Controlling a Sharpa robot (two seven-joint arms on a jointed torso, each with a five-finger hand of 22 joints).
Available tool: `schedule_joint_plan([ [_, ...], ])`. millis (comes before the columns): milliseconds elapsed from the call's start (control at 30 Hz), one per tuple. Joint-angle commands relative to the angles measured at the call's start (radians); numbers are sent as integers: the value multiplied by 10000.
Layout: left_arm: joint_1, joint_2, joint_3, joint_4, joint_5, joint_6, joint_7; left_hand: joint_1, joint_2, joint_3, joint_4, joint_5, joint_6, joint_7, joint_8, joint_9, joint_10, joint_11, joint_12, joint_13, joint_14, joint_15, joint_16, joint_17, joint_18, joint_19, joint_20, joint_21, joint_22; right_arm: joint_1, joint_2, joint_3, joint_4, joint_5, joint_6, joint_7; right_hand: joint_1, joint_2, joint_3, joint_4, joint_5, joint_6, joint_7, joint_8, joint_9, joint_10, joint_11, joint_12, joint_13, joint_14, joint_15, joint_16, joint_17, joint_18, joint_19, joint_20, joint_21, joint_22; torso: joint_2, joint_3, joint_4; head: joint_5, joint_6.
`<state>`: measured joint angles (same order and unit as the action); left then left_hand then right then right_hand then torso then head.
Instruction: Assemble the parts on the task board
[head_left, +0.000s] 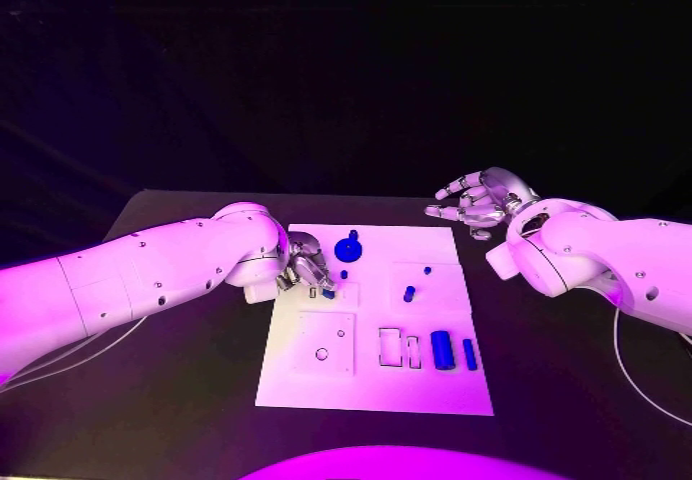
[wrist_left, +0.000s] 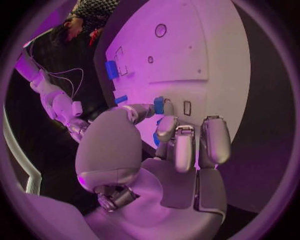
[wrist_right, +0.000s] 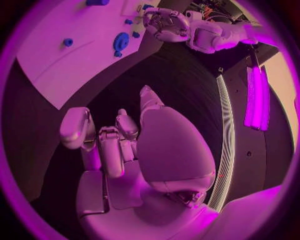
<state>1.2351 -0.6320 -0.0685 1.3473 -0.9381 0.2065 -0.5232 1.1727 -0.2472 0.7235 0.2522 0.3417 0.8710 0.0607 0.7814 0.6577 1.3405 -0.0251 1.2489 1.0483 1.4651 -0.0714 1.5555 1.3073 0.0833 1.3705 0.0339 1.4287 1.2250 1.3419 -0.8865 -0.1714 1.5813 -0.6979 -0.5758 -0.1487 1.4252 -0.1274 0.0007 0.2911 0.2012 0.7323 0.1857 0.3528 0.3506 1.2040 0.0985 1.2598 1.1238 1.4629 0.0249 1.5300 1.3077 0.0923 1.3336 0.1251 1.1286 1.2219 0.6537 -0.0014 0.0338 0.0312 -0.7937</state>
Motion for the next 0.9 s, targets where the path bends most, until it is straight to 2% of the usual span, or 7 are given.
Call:
schedule_joint_plan([
  [33, -62, 56, 2, 64, -769, -714, 78, -95, 1, 1871, -1841, 98, 216, -134, 37, 87, 87, -15, 63, 48, 988, -79, 43, 2394, -102, 73, 7, 71, 22, -12, 0, 1, -9, -114, 182, 24, -65, 7, -18, 6, -64, -36, -34, 50, -12, -5, -5, -3, -17, 671, -22, -65, 1103, 139, -78, 9, -46, -16, 10, -11, -17, 8, -22],
  [267, -155, 155, -3, 60, -1119, -990, -100, -118, 0, 1894, -1854, 157, 242, -145, 48, 108, 92, -26, 43, 13, 975, -88, 23, 2349, -108, 94, -1, 84, 51, -18, 9, 0, -20, -114, 238, -10, -74, -8, -30, 3, -65, -41, -35, 59, -14, -1, -6, 1, -18, 671, -23, -66, 1100, 138, -75, 8, -47, -15, 18, 0, -21, 17, -38],
  [400, -179, 187, -4, 50, -1203, -1044, -153, -127, -1, 1906, -1860, 175, 251, -150, 55, 119, 114, -31, 64, 45, 965, -93, 6, 2313, -107, 95, -5, 84, 50, -20, 13, 0, -25, -115, 249, -28, -74, -8, -30, 3, -65, -41, -35, 59, -14, -1, -6, 1, -18, 671, -23, -66, 1100, 138, -75, 8, -47, -15, 22, -8, -15, 20, -43],
  [900, -197, 222, -7, 42, -1426, -333, -368, -147, -15, 1954, -1893, 247, 261, -160, 66, 148, 101, -44, 27, -11, 961, -105, -1, 2299, -113, 117, -17, 98, 80, -32, 33, -2, -49, -115, 288, -36, -124, -45, -77, 6, -65, -62, -37, 88, -22, -1, -7, 1, -41, 674, -27, -67, 1105, 139, -72, 3, -61, -21, 20, 1, -13, 42, -94],
])
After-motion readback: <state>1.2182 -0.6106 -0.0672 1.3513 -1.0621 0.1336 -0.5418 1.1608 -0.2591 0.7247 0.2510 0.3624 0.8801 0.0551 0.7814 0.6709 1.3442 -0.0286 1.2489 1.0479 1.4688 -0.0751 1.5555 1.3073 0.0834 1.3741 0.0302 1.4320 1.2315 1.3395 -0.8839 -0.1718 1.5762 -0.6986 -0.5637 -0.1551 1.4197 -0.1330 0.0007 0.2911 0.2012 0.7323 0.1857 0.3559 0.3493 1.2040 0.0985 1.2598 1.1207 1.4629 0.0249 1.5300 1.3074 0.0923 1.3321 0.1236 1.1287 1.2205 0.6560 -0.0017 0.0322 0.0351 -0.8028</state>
